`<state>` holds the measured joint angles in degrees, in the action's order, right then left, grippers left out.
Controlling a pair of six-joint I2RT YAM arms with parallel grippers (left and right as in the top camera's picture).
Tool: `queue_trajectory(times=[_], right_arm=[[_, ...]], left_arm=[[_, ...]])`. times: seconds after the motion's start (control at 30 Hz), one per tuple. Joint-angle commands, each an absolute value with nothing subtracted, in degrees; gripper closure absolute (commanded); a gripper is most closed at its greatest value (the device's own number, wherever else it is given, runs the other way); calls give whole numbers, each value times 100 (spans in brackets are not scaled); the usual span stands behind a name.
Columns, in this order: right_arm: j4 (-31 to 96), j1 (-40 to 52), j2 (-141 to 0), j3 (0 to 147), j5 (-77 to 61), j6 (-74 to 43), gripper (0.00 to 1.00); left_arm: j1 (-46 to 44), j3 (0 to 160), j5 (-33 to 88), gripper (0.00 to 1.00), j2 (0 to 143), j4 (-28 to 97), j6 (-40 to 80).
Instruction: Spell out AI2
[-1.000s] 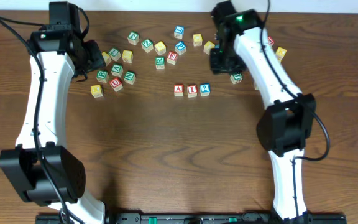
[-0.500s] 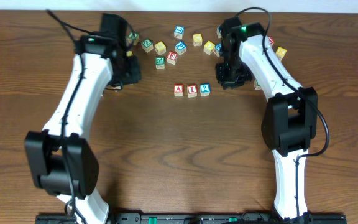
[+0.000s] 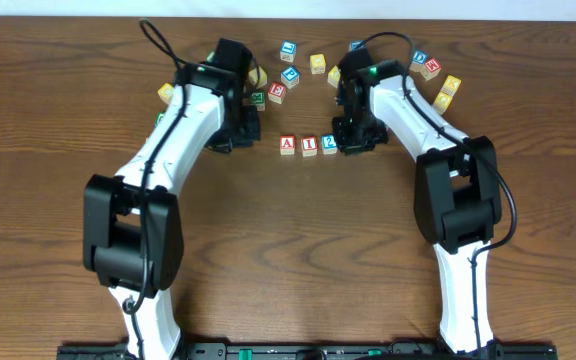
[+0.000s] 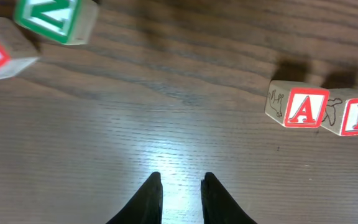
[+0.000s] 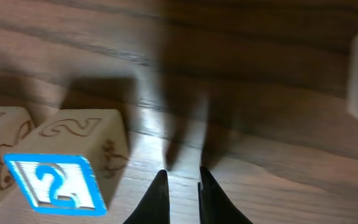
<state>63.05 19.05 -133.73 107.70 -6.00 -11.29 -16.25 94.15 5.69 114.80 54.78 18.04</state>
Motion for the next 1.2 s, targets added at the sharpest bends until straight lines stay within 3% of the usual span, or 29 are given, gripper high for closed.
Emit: queue_trajectory(times=[0.0,1.17], right_arm=[[6246,1935,-13255,10724,-690,-1177,88],[5887,2333,-13255,10604,-919,-1219,88]], left_arm=[[-1647,9332,602,78,11640,5402,1855],[-1656,9327,609,78,11660,5299,1855]])
